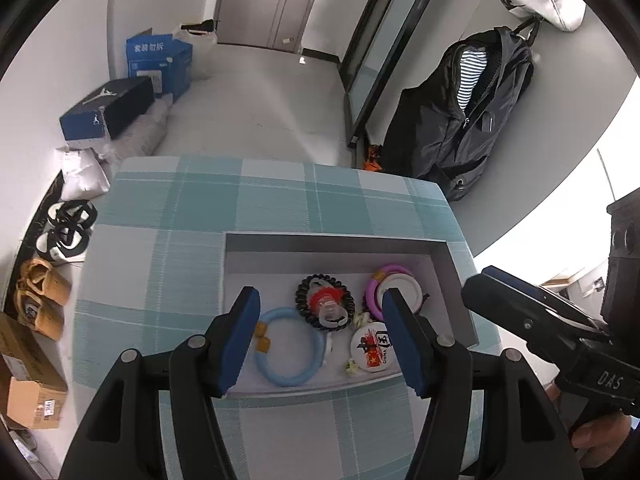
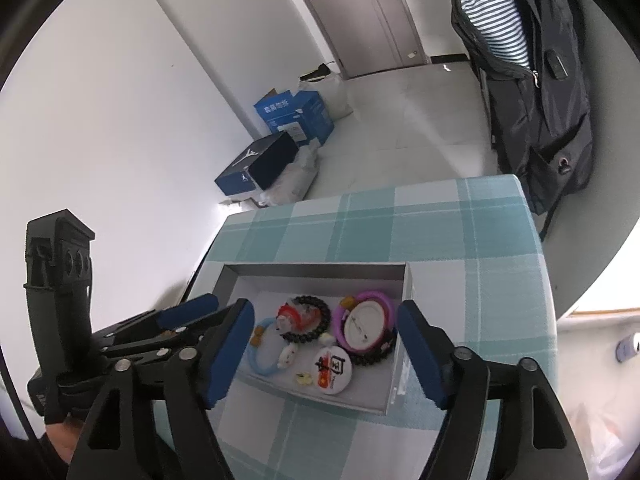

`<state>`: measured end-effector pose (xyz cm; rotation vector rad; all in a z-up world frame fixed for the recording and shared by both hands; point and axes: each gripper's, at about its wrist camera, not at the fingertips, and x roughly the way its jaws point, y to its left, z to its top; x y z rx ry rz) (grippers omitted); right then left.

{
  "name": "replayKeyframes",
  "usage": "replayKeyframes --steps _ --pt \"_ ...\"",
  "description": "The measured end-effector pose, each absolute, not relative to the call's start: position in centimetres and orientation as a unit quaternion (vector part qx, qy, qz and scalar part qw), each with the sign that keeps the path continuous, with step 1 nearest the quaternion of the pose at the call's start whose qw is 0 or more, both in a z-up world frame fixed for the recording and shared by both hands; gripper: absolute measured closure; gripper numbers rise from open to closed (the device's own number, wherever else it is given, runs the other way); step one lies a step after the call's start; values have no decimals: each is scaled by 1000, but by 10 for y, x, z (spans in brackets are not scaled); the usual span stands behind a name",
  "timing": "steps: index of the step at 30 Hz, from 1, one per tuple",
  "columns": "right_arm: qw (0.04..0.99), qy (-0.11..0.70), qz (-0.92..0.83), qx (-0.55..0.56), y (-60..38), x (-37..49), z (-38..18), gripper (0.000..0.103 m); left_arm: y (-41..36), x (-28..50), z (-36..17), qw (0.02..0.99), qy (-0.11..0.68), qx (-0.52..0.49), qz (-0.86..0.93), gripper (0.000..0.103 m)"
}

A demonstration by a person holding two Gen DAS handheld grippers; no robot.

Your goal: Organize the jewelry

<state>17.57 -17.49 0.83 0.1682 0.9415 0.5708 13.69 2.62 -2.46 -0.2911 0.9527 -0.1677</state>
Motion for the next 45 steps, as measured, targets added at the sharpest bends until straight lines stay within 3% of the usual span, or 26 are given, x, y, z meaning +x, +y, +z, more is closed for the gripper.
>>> replayKeyframes --steps 3,5,16,45 --pt "854 439 269 78 -177 170 12 20 26 130 -18 886 444 -118 -59 41" --pt "856 435 268 76 -177 166 15 17 26 126 -15 891 438 -112 -52 31" --pt "868 415 263 69 -186 137 25 6 20 98 -4 901 424 -86 -28 30" --pt "881 400 246 52 -204 78 34 3 7 47 8 908 407 -99 -20 30"
